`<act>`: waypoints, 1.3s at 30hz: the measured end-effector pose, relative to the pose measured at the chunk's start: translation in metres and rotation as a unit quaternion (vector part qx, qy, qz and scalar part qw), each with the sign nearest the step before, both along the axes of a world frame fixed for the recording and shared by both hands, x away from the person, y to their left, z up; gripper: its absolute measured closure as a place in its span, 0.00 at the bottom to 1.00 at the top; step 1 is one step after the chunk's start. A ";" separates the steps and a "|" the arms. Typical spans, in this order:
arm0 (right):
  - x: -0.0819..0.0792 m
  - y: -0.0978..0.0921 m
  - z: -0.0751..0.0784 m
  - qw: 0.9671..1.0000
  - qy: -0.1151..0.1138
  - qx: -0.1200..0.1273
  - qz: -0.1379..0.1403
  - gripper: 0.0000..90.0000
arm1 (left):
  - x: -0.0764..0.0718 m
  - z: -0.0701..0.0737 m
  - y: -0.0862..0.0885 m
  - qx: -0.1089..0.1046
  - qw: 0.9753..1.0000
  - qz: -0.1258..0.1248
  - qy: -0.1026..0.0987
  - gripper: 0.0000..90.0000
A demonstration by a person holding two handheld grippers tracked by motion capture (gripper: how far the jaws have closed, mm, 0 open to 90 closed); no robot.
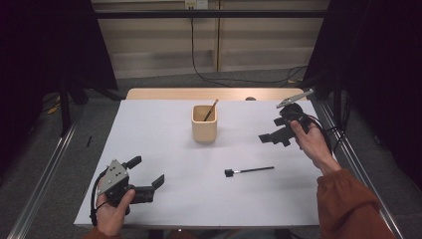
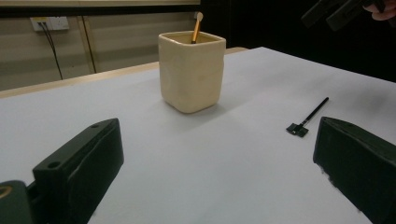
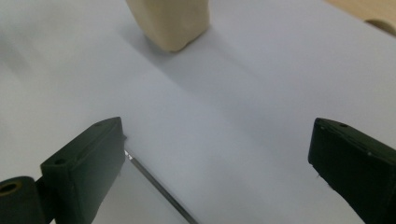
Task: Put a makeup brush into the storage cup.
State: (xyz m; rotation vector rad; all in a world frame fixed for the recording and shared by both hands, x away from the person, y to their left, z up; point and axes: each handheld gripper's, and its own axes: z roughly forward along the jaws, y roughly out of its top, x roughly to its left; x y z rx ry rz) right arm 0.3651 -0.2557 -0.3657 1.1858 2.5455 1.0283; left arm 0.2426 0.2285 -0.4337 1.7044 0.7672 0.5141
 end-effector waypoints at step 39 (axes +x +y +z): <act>0.012 0.008 -0.033 0.983 0.106 -0.090 0.120 0.17 | 0.000 0.000 0.001 0.007 1.000 0.000 -0.005 0.02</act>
